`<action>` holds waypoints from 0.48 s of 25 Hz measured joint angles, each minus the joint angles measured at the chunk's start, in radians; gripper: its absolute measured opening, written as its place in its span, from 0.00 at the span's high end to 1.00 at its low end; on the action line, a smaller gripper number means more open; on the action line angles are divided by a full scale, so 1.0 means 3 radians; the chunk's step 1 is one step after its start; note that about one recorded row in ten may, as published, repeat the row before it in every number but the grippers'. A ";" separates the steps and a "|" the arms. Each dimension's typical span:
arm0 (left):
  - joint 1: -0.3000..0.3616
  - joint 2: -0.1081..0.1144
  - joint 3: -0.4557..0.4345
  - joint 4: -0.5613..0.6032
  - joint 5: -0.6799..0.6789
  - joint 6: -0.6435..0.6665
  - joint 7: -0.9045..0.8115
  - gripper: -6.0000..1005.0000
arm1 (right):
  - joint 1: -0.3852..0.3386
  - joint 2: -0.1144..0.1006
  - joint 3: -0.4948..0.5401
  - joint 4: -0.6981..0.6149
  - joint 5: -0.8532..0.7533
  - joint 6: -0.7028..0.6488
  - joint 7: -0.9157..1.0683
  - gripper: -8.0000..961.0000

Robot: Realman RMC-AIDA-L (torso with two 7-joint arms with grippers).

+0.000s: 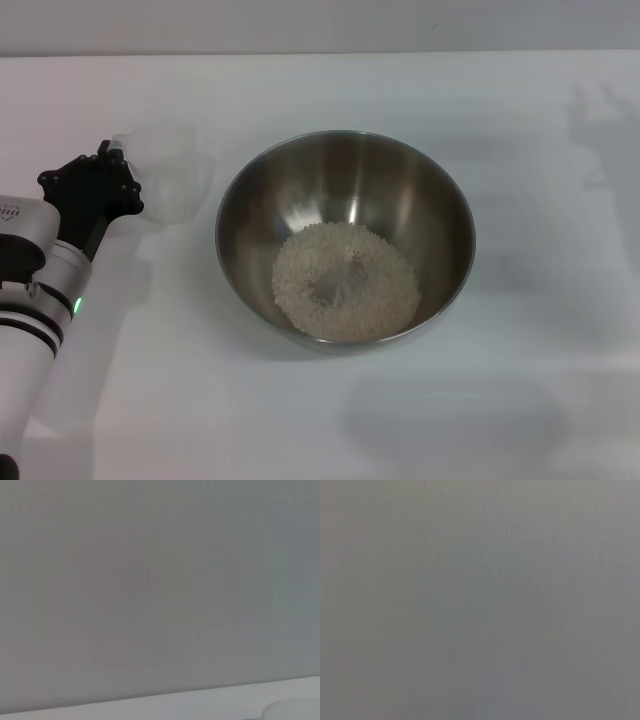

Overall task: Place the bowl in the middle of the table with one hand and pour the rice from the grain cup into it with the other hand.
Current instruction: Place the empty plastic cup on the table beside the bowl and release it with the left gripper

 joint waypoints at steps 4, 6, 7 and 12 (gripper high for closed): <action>0.0019 0.0010 0.0003 0.0015 0.0010 0.0029 -0.0173 0.87 | 0.0000 0.0000 0.0000 0.0000 0.0000 0.0000 0.0000 0.54; 0.0018 0.0015 0.0005 0.0045 0.0010 0.0030 -0.0271 0.87 | 0.0000 0.0000 0.0000 0.0000 0.0000 0.0000 0.0000 0.54; 0.0015 0.0018 0.0010 0.0063 0.0012 0.0028 -0.0320 0.87 | 0.0001 0.0000 0.0000 0.0000 0.0000 0.0000 0.0000 0.54; 0.0030 0.0023 0.0021 0.0095 0.0069 0.0018 -0.0429 0.74 | 0.0016 -0.0003 0.0000 0.0000 0.0000 0.0000 0.0000 0.54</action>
